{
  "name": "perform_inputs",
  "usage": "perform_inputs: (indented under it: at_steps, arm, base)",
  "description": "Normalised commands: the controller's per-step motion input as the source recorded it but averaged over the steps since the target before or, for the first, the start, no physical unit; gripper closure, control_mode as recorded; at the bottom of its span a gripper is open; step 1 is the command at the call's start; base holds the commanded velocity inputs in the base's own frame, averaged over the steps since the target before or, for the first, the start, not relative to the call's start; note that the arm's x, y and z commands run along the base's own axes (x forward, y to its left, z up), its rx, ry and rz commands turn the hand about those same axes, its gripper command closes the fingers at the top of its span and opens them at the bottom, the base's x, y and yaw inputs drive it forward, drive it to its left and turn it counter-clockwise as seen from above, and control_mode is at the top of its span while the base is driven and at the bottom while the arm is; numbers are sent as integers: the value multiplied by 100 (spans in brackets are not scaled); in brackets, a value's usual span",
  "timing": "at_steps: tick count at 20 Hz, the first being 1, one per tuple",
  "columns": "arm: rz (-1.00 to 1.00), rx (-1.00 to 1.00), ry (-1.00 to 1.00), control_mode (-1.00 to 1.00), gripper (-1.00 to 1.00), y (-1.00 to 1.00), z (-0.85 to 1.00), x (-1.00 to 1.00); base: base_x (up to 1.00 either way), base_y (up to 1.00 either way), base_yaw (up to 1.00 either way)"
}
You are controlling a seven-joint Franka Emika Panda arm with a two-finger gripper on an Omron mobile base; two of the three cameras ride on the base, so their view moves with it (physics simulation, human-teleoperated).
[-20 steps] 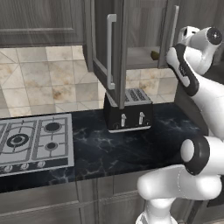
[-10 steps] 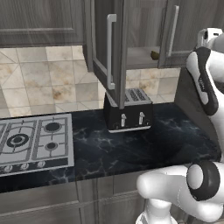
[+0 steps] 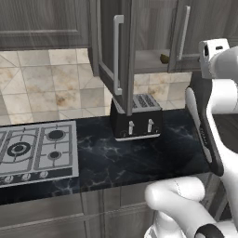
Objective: Pick the kiwi from the counter and place it in the cabinet. Then close the cabinet.
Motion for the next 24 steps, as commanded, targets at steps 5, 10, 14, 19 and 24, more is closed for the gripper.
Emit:
perform_inputs:
  at_steps: [5,10,14,19,24]
  arm:
    - [2,-19,-3,-100,-100,73,29,-100]
    - [6,-24,-5,-100,100,91,27,-100]
    - [4,-24,-9,-100,100,97,25,-100]
    - [1,-25,-7,-100,100,100,2,-71]
    - [-3,-21,-3,-100,100,100,-4,1]
  base:
    - [0,0,0]
    - [0,0,0]
    - [0,0,0]
    - [0,0,0]
    - [0,0,0]
